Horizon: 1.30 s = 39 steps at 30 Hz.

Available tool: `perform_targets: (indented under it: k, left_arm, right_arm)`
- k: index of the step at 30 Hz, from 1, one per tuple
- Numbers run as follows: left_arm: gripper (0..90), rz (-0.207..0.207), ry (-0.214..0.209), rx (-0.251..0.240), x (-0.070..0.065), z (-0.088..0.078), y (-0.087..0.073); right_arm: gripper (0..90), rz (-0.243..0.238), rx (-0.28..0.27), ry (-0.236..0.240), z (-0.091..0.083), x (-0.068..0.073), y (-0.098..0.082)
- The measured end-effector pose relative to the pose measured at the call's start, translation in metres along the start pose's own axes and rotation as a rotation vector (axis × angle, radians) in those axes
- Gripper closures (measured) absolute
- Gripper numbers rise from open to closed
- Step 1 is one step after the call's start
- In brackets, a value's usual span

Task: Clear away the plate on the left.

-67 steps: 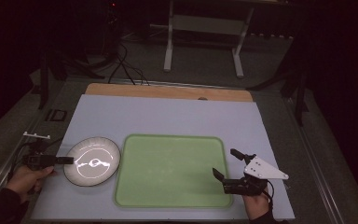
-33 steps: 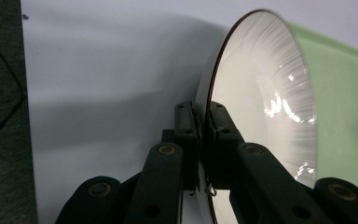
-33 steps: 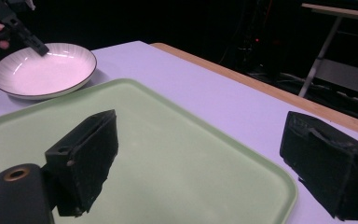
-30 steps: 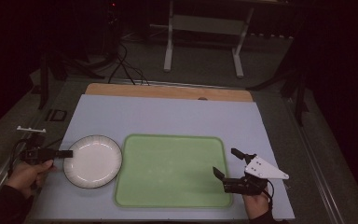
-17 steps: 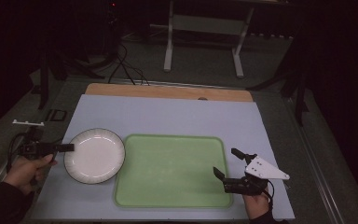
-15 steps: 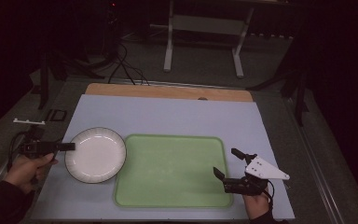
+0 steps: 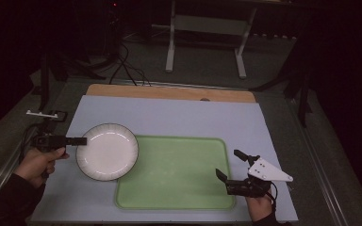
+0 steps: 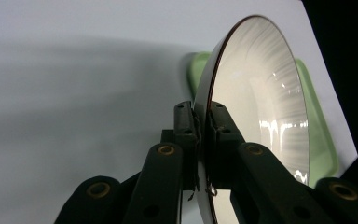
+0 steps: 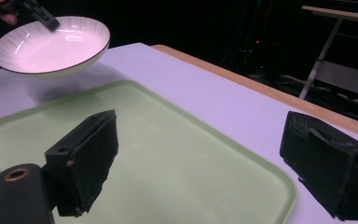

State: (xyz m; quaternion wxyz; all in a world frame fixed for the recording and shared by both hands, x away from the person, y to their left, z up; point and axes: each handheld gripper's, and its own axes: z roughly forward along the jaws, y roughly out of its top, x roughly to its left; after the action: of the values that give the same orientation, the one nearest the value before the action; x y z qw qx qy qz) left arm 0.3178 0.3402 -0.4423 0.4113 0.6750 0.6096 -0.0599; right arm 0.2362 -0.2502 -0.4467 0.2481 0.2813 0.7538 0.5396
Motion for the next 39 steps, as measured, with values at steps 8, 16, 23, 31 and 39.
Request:
perform_targets:
  k: [8, 16, 23, 31, 39]
  left_arm:
    - [84.2, 0.042, -0.025, 0.028, -0.02, 0.017, 0.01]
    - [84.1, 0.079, -0.046, 0.039, -0.039, 0.031, 0.02]
    - [84.1, 0.112, -0.056, 0.056, -0.056, 0.043, 0.027]
    - [84.1, 0.143, -0.075, 0.076, -0.074, 0.058, 0.032]
    - [84.1, 0.164, -0.103, 0.097, -0.092, 0.076, 0.036]
  right_arm:
    - [11.1, 0.0, -0.002, 0.002, 0.0, 0.0, 0.0]
    - [11.1, 0.0, -0.001, 0.003, 0.0, 0.0, 0.0]
    - [11.1, -0.001, -0.007, 0.003, 0.0, 0.0, 0.0]
    - [11.1, 0.003, -0.012, 0.003, -0.001, 0.0, 0.0]
    - [11.1, 0.002, -0.022, 0.001, -0.002, 0.0, 0.001]
